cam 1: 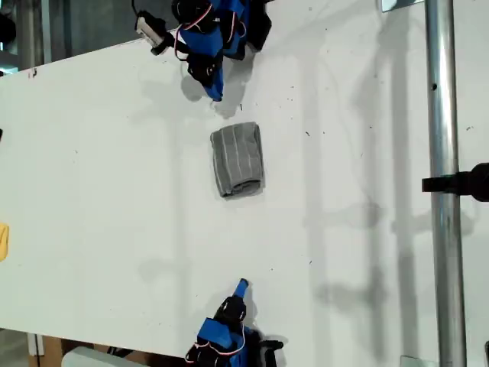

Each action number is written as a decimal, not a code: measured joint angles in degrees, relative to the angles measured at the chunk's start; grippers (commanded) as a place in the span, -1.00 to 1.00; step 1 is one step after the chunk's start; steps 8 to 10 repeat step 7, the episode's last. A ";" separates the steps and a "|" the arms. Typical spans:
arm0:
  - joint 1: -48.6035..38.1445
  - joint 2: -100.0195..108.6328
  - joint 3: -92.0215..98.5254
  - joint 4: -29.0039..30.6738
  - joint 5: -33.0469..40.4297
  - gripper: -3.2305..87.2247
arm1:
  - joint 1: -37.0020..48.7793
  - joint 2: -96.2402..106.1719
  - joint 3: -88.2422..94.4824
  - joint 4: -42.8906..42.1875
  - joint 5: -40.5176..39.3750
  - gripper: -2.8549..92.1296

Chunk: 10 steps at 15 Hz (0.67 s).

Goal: Grasp corners of a towel and fold twice.

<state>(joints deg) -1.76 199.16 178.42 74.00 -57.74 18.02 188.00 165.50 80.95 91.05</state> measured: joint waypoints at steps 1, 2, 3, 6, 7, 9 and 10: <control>0.00 0.00 0.00 0.00 1.14 -0.94 | -1.49 -0.53 0.88 -0.09 1.05 -0.81; -0.09 0.00 0.00 0.00 1.93 -0.94 | -2.72 0.53 0.88 -0.09 1.41 -0.81; -0.09 0.00 0.00 0.00 2.29 -0.94 | -1.76 0.53 0.88 0.00 -2.29 -0.81; -0.35 0.00 0.00 0.00 2.37 -0.94 | -1.41 0.53 0.88 -0.09 -5.71 -0.81; -0.35 0.00 0.00 0.00 2.37 -0.94 | -1.23 0.53 0.88 -0.09 -5.80 -0.81; -0.35 0.00 0.00 0.00 2.37 -0.94 | -1.23 0.53 0.88 -0.09 -5.80 -0.81; -0.35 0.00 0.00 0.00 2.37 -0.94 | -1.23 0.53 0.88 -0.09 -5.80 -0.81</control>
